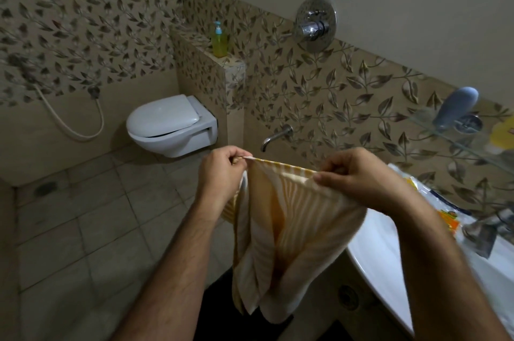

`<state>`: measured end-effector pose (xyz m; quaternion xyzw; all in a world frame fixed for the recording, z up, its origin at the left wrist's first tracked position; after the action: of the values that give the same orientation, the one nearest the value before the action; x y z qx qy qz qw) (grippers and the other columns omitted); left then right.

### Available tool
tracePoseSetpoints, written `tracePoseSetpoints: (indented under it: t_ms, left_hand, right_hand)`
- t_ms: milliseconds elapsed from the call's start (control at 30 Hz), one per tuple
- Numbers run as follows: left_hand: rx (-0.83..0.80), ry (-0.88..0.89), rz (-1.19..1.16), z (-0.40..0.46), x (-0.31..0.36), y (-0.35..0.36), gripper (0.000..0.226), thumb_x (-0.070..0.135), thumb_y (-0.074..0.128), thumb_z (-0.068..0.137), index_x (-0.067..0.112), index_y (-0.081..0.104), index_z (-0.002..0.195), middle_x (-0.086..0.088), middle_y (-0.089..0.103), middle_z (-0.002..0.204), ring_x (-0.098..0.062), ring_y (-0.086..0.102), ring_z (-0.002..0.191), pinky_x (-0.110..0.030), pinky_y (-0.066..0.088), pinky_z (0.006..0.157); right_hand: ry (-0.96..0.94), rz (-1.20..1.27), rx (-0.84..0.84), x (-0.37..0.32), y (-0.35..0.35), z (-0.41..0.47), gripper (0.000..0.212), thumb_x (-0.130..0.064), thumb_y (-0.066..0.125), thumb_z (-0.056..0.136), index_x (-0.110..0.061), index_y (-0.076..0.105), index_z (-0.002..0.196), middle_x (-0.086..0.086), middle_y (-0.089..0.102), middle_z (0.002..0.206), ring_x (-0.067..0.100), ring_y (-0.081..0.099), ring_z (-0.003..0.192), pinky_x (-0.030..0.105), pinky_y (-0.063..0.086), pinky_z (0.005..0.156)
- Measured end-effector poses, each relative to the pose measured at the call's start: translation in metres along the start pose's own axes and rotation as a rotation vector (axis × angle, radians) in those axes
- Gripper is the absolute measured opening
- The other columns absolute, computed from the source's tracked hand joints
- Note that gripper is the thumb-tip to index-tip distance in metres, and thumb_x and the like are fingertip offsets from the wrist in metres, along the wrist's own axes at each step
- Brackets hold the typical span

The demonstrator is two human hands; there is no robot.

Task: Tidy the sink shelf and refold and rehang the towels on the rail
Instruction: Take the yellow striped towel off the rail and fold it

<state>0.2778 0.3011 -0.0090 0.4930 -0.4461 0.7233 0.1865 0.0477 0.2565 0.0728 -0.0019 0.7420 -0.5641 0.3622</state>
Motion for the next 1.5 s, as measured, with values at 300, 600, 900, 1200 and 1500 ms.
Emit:
tracePoseSetpoints:
  t_ms: [300, 600, 900, 1200, 1500]
  left_hand:
    - [-0.136, -0.052, -0.127, -0.01, -0.017, 0.011, 0.026, 0.006, 0.067, 0.083, 0.03, 0.074, 0.09, 0.016, 0.067, 0.068, -0.005, 0.061, 0.065, -0.023, 0.048, 0.064]
    - [-0.195, -0.174, -0.182, -0.019, -0.035, 0.008, 0.026, 0.026, 0.076, 0.073, 0.031, 0.073, 0.098, 0.0, 0.074, 0.095, -0.013, 0.068, 0.097, -0.042, 0.053, 0.095]
    - [-0.514, 0.007, -0.449, -0.034, 0.006, 0.016, 0.042, -0.001, 0.066, 0.087, 0.024, 0.066, 0.12, 0.007, 0.062, 0.069, 0.0, 0.059, 0.069, -0.016, 0.049, 0.07]
    - [-0.603, 0.062, -0.446, -0.032, 0.006, 0.029, 0.028, 0.008, 0.069, 0.084, 0.028, 0.072, 0.103, -0.009, 0.063, 0.086, -0.019, 0.057, 0.085, -0.038, 0.049, 0.091]
    - [-0.143, -0.049, 0.005, -0.013, -0.004, 0.022, 0.016, 0.018, 0.073, 0.081, 0.031, 0.073, 0.071, 0.012, 0.073, 0.077, -0.008, 0.067, 0.08, -0.027, 0.053, 0.075]
  right_hand:
    - [-0.04, 0.208, 0.298, -0.011, 0.013, 0.015, 0.012, -0.022, 0.071, 0.082, -0.022, 0.073, 0.071, -0.009, 0.065, 0.059, -0.001, 0.06, 0.057, 0.018, 0.045, 0.052]
    - [-0.031, 0.282, 0.397, -0.008, 0.029, 0.021, 0.014, -0.024, 0.075, 0.082, -0.015, 0.075, 0.071, -0.005, 0.068, 0.065, 0.007, 0.063, 0.061, 0.028, 0.051, 0.058]
    - [-0.177, 0.11, 0.311, -0.013, 0.038, 0.023, 0.014, -0.031, 0.073, 0.085, -0.019, 0.074, 0.077, -0.008, 0.066, 0.066, 0.006, 0.061, 0.063, 0.031, 0.05, 0.059]
    - [-0.187, 0.223, 0.088, -0.008, 0.041, 0.016, 0.009, -0.027, 0.073, 0.086, -0.02, 0.074, 0.081, 0.002, 0.07, 0.074, 0.02, 0.065, 0.071, 0.043, 0.053, 0.067]
    - [-0.064, 0.023, 0.025, 0.001, 0.024, 0.005, 0.016, -0.029, 0.07, 0.087, -0.019, 0.071, 0.074, -0.009, 0.061, 0.058, 0.0, 0.052, 0.053, 0.028, 0.041, 0.057]
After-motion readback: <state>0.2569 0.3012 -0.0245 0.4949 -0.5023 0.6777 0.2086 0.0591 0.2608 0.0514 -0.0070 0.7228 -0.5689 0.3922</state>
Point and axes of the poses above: each hand's wrist, its own z-axis towards the middle knuckle, its own y-axis out of the palm, x = y × z, the point moved 2 cm from there along z, towards the middle knuckle
